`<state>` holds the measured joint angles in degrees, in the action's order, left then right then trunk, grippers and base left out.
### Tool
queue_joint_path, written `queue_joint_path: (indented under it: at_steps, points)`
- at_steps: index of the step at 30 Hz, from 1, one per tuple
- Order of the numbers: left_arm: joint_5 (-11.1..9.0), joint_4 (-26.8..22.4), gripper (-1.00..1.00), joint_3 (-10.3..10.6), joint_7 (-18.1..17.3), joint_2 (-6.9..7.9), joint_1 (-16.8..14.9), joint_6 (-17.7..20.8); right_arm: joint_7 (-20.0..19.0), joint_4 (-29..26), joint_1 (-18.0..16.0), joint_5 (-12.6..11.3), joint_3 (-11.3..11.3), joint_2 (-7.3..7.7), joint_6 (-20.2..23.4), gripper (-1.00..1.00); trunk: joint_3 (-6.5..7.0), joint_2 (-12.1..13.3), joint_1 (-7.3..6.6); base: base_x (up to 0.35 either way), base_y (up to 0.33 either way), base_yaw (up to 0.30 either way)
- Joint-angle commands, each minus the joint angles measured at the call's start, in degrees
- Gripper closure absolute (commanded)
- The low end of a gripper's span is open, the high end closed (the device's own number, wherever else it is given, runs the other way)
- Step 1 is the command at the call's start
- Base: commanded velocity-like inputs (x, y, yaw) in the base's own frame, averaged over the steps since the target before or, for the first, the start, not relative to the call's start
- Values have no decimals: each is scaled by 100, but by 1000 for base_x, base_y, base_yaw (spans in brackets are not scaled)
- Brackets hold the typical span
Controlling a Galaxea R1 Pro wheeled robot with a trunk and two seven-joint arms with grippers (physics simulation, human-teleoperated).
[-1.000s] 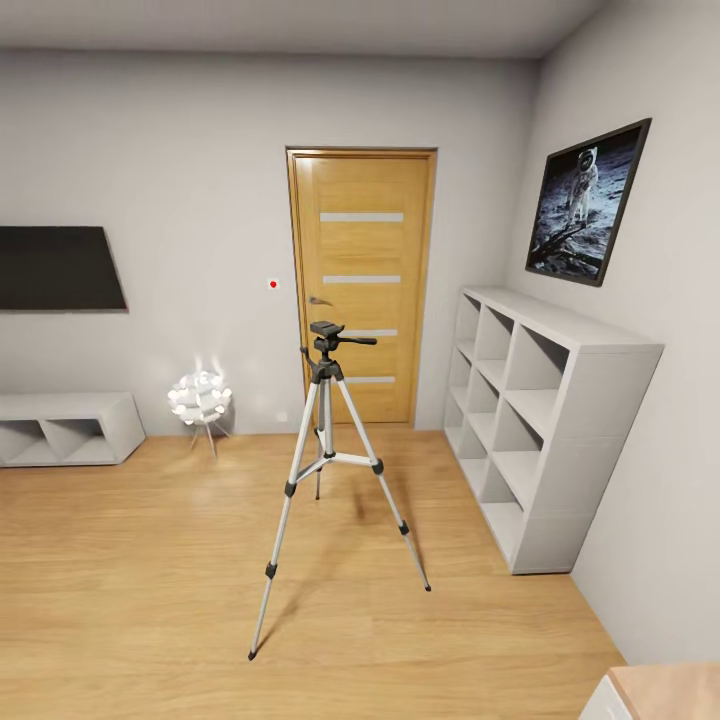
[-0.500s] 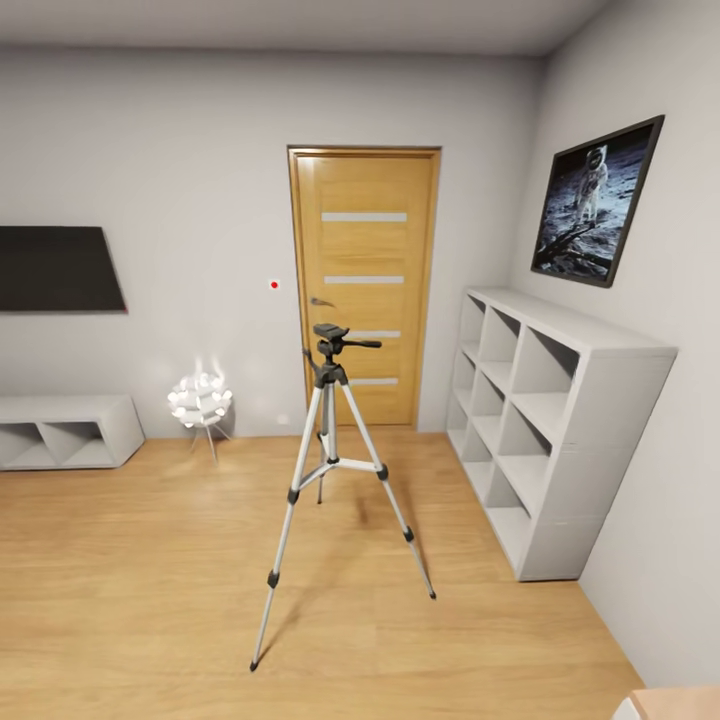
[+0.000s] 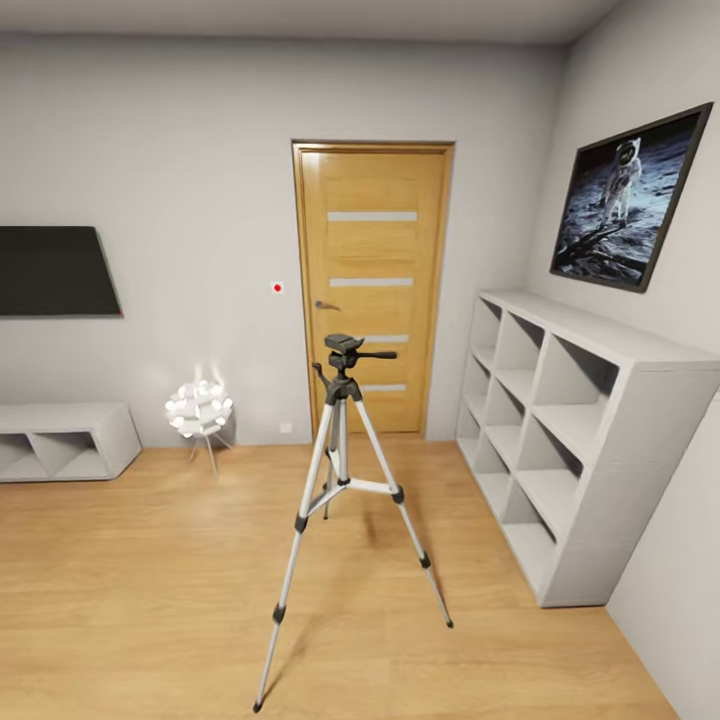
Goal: Attach the digital camera to the camera tripod in the bedroom.
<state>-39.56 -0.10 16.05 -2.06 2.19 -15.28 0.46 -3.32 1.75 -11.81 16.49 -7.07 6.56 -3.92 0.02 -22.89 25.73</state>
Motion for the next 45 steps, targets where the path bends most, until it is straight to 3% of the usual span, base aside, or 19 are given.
queue_joint_path:
  at_steps: [1, 16, 24, 33, 45]
  points:
    - [-52, 1, 100, 48, -5, 1, -1, 7, -10, 18, -6, 47, -49, 3, -31, -100, -2, -3, 5, 320, 50, 0]
    - [-52, 1, 100, 56, -5, 1, -1, 21, -18, 18, -6, 55, -40, -12, 7, -100, -2, -3, 5, 320, -22, 0]
    - [-52, 1, 100, 53, -5, 2, -1, -6, -13, 18, -6, 49, -37, -169, 13, -100, -2, -3, 5, 291, -151, 19]
    - [-57, 1, 100, 54, 1, 1, -1, -58, -2, 18, -6, 39, -40, -181, 14, -100, -2, -3, 5, 224, -161, 211]
    - [-76, 1, 100, 48, 4, 1, -1, -71, -2, 18, -6, 31, -40, -181, 14, -100, -2, -3, 5, 28, -22, 267]
